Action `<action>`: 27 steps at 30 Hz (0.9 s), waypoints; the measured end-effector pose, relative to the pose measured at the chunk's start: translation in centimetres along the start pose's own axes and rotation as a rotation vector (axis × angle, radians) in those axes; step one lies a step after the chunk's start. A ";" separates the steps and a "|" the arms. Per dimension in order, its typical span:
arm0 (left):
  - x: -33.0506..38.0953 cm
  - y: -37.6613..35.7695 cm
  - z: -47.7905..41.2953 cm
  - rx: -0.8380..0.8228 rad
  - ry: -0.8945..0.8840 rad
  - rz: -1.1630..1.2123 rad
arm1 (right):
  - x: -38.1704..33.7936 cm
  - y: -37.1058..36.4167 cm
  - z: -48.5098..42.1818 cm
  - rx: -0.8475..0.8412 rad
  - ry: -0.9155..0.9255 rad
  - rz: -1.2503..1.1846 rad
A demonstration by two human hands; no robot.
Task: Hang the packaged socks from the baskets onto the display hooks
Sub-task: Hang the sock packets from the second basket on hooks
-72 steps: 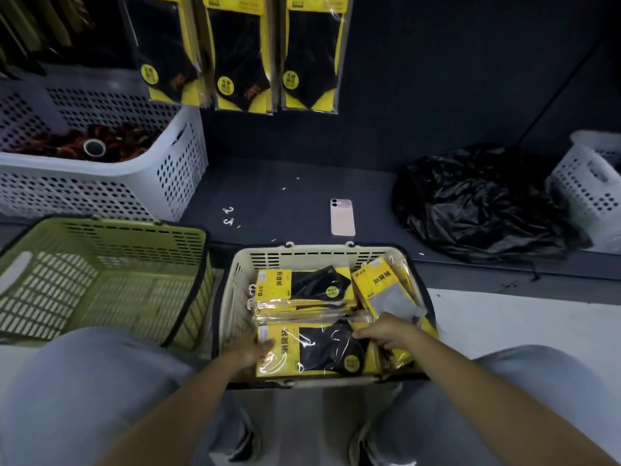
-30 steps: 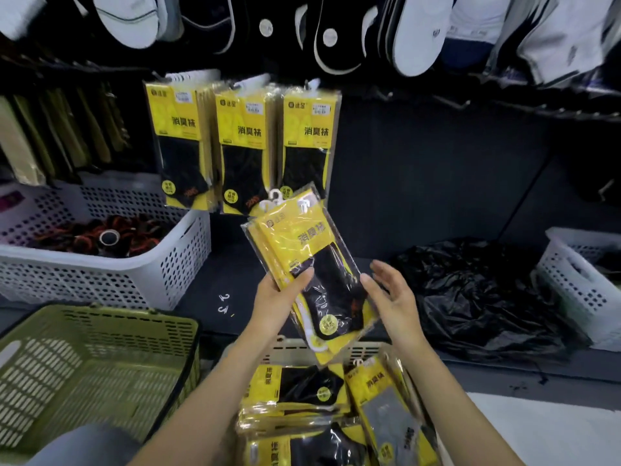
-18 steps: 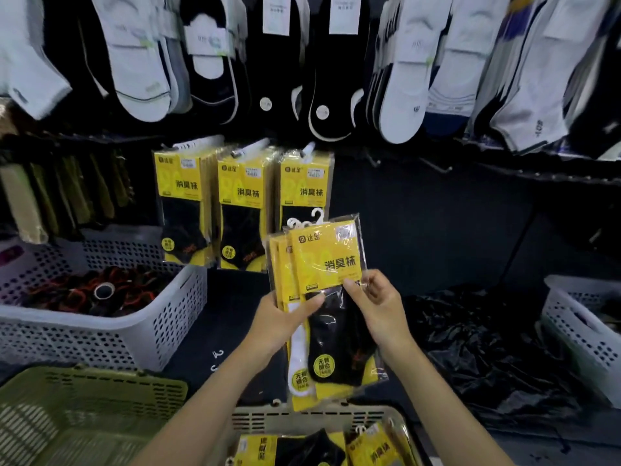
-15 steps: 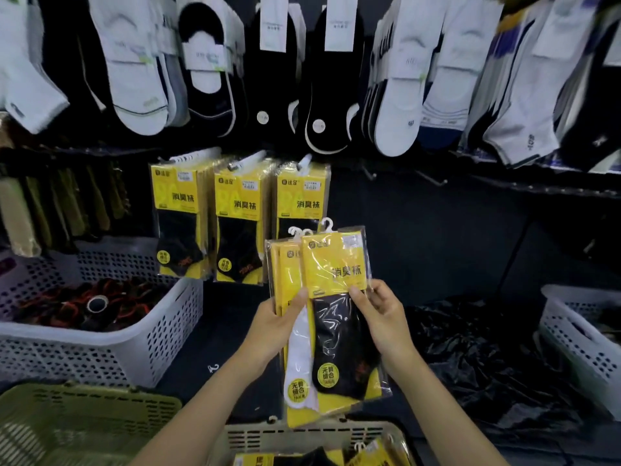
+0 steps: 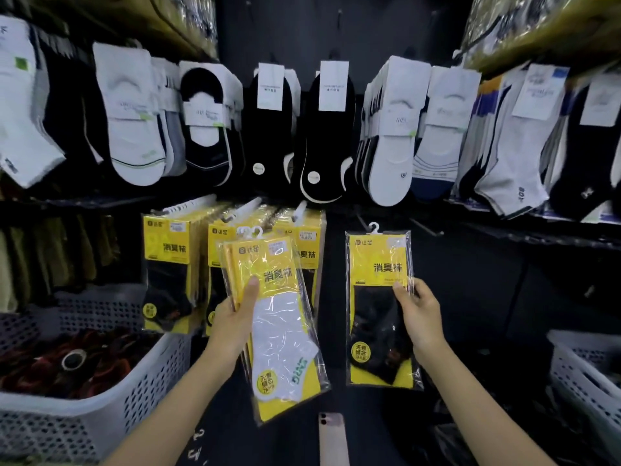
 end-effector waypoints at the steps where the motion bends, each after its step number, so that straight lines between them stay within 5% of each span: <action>1: 0.1 0.0 -0.1 0.004 -0.005 -0.004 | 0.0 -0.7 -0.3 -0.022 0.008 0.017; 8: -0.1 -0.4 -0.4 -0.025 -0.005 0.003 | 2.4 -2.9 -3.1 0.046 -0.095 0.029; 14: -0.3 -1.3 0.2 -0.054 0.037 0.036 | 5.9 -3.1 -4.6 0.188 -0.392 -0.079; 19: 0.0 -1.8 1.0 -0.080 0.058 0.058 | 5.4 -0.9 -3.0 0.320 -0.317 -0.017; 27: 1.0 -4.1 3.3 -0.158 0.066 0.090 | -2.4 -7.0 6.2 -0.233 -0.041 -0.115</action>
Point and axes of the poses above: each hand's wrist, its own z-axis away from the middle knuckle, its own y-axis out of the back of the hand, x = y × z, the point moved 10 cm from there along -z, towards the middle knuckle, and after that the axes turned 10 degrees about x, right-handed, at the moved point
